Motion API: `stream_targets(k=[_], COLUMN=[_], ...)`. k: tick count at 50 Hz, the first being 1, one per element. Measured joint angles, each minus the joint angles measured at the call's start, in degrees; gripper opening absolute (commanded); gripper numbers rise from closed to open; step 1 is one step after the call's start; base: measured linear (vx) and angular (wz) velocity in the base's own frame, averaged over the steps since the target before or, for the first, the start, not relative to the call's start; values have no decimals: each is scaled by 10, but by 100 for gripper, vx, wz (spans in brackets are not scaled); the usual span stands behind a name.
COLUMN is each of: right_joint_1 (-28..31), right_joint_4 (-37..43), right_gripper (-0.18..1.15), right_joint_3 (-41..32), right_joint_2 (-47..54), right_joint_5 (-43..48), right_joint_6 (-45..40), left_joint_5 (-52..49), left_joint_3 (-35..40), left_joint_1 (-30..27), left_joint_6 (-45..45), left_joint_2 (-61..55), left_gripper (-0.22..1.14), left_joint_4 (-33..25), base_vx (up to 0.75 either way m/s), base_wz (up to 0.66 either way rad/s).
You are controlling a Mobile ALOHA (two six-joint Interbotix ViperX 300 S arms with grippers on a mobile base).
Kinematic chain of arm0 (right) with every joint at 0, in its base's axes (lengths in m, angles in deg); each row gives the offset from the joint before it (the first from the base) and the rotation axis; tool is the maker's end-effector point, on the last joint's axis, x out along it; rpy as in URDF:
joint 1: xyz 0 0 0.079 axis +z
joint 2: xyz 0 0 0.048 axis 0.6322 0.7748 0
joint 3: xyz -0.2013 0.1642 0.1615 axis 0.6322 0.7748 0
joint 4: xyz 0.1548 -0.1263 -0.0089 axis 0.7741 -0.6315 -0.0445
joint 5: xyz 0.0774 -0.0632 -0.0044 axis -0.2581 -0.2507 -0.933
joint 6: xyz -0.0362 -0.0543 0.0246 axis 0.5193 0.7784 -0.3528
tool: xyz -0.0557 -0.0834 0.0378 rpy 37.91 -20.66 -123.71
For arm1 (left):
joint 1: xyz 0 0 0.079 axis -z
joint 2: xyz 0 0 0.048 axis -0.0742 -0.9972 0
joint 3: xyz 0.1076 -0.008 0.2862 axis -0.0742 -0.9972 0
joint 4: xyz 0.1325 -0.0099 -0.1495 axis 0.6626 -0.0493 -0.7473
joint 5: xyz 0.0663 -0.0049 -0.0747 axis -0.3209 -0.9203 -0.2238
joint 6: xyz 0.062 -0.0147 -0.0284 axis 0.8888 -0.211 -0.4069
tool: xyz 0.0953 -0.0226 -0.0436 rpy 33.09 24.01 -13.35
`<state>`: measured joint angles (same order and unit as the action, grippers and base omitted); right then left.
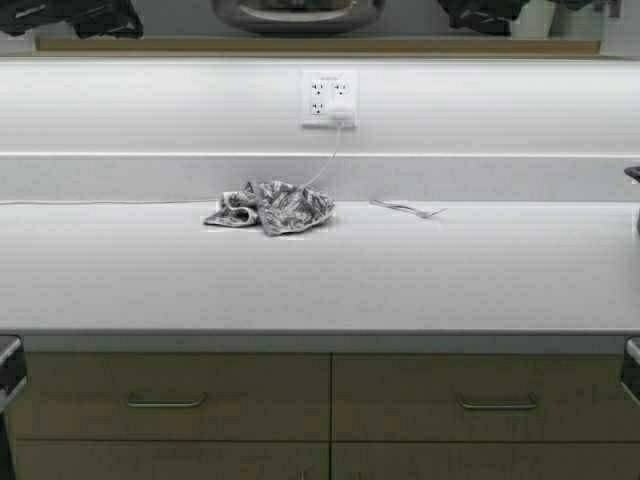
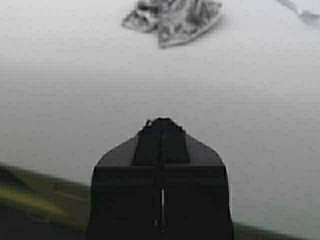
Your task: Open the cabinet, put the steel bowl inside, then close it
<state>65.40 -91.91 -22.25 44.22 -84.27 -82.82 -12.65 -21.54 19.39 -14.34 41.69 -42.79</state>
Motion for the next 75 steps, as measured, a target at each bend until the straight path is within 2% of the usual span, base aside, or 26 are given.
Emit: stream_targets(k=[9, 17, 34, 45, 51, 64, 69, 75], right_joint_1=[-10, -61, -279, -427, -473, -497, -501, -497], right_joint_4=[-3, -19, -105, -131, -131, -131, -131, -130], right_gripper=[7, 7, 7, 7, 7, 6, 6, 6], right_joint_3=[0, 5, 8, -42, -106, -268, -311, -342], right_joint_2=[-46, -122, -271, -232, -161, 27, 86, 131], right_joint_5=[-34, -98, -198, -159, -110, -87, -87, -87], right_joint_6=[4, 16, 43, 45, 44, 47, 47, 47], left_joint_5=[-3, -51, -207, -216, -211, -195, -197, -205], left_joint_3=[2, 1, 19, 105, 192, 375, 421, 456], left_joint_1=[-21, -91, -323, -433, -447, -449, -442, -405], left_joint_6=[0, 6, 29, 30, 32, 33, 33, 33], left_joint_2=[4, 44, 155, 106, 25, -153, -197, -229], left_gripper=[5, 5, 4, 4, 4, 4, 4, 4], left_joint_4=[0, 3, 49, 55, 57, 59, 59, 60], base_vx=[-23, -18, -14, -19, -15, -5, 2, 2], base_wz=[8, 5, -2, -3, 1, 5, 2, 1])
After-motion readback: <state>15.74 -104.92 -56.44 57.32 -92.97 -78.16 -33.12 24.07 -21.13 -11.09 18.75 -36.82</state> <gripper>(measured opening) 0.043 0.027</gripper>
